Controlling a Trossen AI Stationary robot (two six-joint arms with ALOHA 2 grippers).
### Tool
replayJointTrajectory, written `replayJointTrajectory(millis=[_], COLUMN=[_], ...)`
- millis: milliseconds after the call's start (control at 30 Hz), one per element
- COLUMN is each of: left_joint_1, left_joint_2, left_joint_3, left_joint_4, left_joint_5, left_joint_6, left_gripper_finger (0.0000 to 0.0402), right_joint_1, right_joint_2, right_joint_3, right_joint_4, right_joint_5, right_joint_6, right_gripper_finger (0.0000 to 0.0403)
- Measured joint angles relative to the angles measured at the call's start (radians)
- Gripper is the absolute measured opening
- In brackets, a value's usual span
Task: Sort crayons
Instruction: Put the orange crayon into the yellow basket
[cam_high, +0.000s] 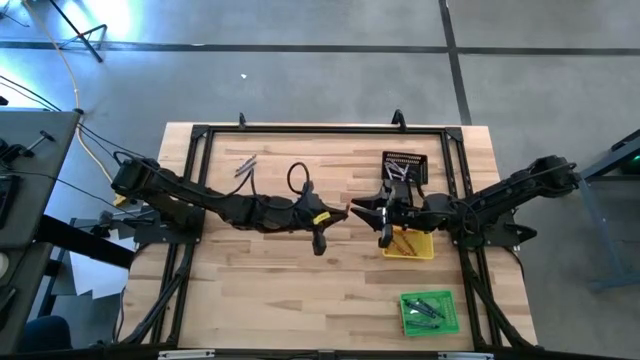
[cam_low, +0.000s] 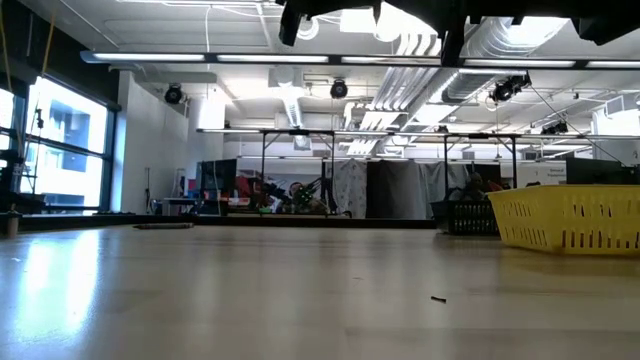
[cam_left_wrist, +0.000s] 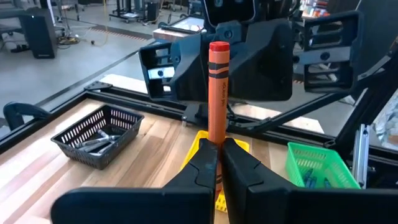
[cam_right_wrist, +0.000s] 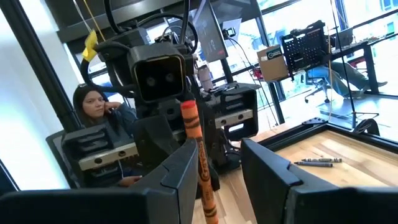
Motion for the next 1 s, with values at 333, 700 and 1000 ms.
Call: replayJointTrajectory(millis=[333, 700, 1000], left_joint_1=[0.003, 0.003, 0.003], left_joint_2=[0.0, 0.0, 0.0], left_joint_3=[0.0, 0.0, 0.0], left_joint_4=[0.03, 0.044, 0.043], left_joint_5=[0.005, 0.018, 0.019], left_joint_6=[0.025, 0.026, 0.026], left_gripper_finger=[0.0, 0.0, 0.0], right_joint_1=[0.0, 0.0, 0.0], right_joint_2=[0.0, 0.081, 0.14], right_joint_3=[0.0, 0.001, 0.071], right_joint_4=[0.002, 0.119, 0.15], right_joint_5=[0.0, -0.004, -0.02], right_joint_6=[0.003, 0.007, -0.04], right_gripper_finger=[0.0117, 0.0117, 0.0117])
